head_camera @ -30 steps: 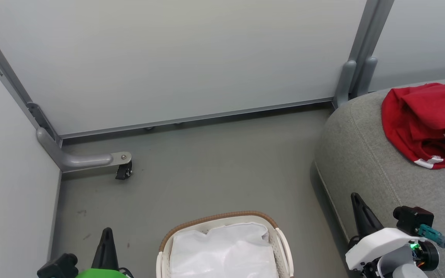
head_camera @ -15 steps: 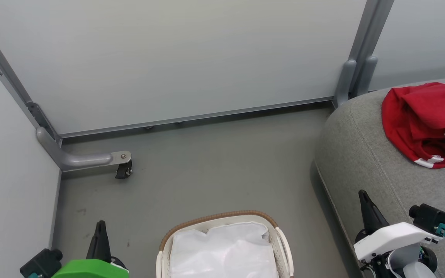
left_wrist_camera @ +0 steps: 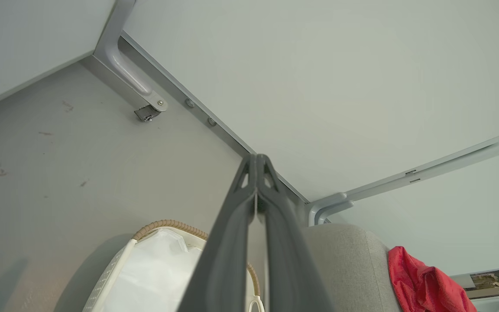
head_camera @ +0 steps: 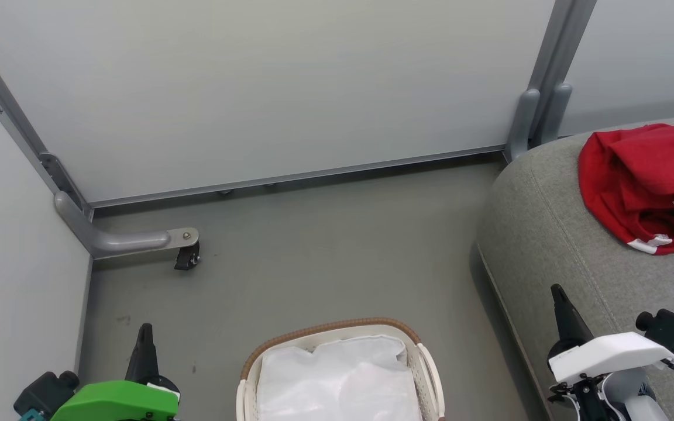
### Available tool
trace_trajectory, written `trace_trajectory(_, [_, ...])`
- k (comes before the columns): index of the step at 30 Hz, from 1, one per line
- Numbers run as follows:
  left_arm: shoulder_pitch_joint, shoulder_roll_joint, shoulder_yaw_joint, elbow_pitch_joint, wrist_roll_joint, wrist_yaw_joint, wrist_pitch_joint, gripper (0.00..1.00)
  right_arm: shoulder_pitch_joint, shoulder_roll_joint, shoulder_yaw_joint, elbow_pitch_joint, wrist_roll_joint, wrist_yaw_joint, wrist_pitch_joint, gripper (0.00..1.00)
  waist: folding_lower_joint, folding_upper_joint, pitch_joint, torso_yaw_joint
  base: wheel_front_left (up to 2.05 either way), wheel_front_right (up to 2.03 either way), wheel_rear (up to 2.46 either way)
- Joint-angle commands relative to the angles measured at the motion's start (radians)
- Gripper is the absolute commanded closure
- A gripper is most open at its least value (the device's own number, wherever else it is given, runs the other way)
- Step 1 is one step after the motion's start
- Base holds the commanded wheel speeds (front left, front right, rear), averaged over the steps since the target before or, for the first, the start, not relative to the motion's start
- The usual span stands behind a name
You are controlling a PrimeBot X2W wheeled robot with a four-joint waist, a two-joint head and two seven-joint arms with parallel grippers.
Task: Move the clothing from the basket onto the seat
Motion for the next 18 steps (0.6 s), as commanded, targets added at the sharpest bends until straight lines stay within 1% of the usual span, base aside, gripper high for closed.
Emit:
trace_trajectory(1, [-0.030,0.006,0.009,-0.011,-0.031,-0.010,0.009,1.00,-0.018,-0.006,-0.007,-0.018,0.036,-0.001,0.008,1.00,0.0000,0.0000,0.000,0.000,0.00,0.00,0.00])
trace_trajectory(18, [-0.057,0.007,0.041,-0.016,-0.203,-0.028,0.060,1.00,-0.020,-0.008,-0.030,-0.037,0.239,-0.001,0.057,1.00,0.0000,0.0000,0.004,0.000,0.00,0.00,0.00])
